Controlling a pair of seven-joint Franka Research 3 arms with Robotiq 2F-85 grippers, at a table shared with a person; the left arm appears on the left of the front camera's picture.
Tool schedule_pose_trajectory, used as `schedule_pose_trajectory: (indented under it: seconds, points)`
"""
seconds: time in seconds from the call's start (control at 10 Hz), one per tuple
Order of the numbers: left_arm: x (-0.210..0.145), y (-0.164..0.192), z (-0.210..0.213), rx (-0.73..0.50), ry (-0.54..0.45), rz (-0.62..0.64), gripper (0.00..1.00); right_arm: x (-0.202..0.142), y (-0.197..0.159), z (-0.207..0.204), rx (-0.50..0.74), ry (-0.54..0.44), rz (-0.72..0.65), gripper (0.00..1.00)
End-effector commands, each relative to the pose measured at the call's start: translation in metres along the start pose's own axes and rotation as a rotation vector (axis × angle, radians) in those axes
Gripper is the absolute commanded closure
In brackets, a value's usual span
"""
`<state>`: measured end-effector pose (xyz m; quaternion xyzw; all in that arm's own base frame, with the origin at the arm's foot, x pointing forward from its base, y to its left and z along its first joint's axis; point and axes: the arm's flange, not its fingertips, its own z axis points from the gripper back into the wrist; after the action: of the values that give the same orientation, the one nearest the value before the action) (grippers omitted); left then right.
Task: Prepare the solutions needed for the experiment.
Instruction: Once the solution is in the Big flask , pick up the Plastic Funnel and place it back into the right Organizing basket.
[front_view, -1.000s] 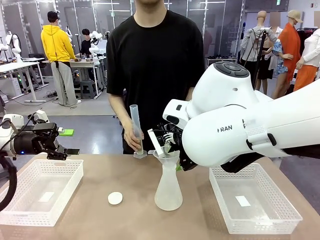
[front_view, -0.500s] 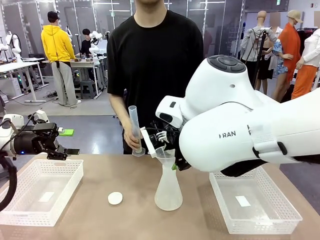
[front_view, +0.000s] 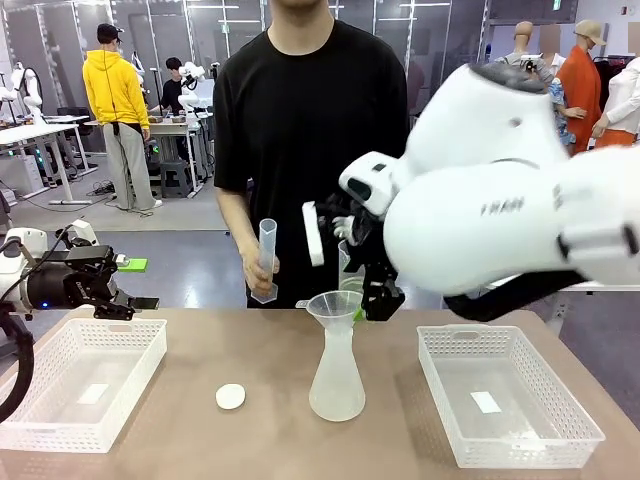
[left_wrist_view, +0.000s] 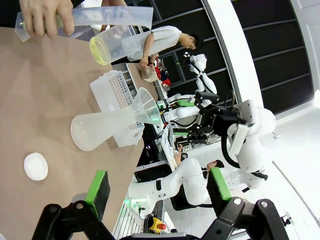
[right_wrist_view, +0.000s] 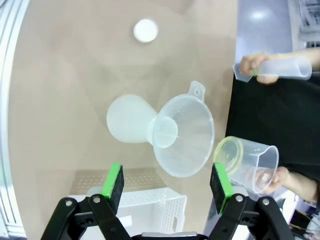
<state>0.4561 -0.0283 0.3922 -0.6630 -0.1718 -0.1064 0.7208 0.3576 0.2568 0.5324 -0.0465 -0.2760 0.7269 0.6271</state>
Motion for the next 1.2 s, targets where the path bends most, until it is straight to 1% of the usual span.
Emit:
schedule_pose_trajectory:
  seconds: [0.0,0.1,0.2,0.4,0.5,0.6,0.7,0.8,0.9,1.0,1.1]
  points:
    - [0.000,0.000,0.001,-0.001,-0.004,-0.020,0.00,-0.026,0.014,0.025,0.014,-0.133,-0.243,0.13]
    - [0.000,0.000,0.001,-0.001,-0.004,-0.020,0.00,-0.042,0.020,0.035,0.018,-0.176,-0.359,0.13]
    - [0.000,0.000,0.001,-0.001,-0.004,-0.020,0.00,-0.061,0.025,0.041,0.049,-0.212,-0.494,0.13]
    - [0.000,0.000,0.001,-0.001,-0.004,-0.020,0.00,-0.090,0.034,0.041,0.162,-0.276,-0.729,0.13]
    - [0.000,0.000,0.001,-0.001,-0.004,-0.020,0.00,-0.102,0.037,0.038,0.224,-0.340,-0.810,0.13]
    - [0.000,0.000,0.001,-0.001,-0.004,-0.020,0.00,-0.115,0.039,0.033,0.294,-0.356,-0.891,0.13]
    - [0.000,0.000,0.001,-0.001,-0.004,-0.020,0.00,-0.127,0.044,0.030,0.329,-0.365,-0.962,0.13]
    - [0.000,0.000,0.001,-0.001,-0.004,-0.020,0.00,-0.140,0.049,0.025,0.374,-0.409,-1.032,0.13]
    - [0.000,0.000,0.001,-0.001,-0.004,-0.020,0.00,-0.157,0.055,0.017,0.416,-0.428,-1.144,0.13]
    - [0.000,0.000,0.001,-0.001,-0.004,-0.020,0.00,-0.171,0.062,0.009,0.446,-0.446,-1.218,0.13]
    - [0.000,0.000,0.001,-0.001,-0.004,-0.020,0.00,-0.183,0.070,0.000,0.492,-0.490,-1.287,0.13]
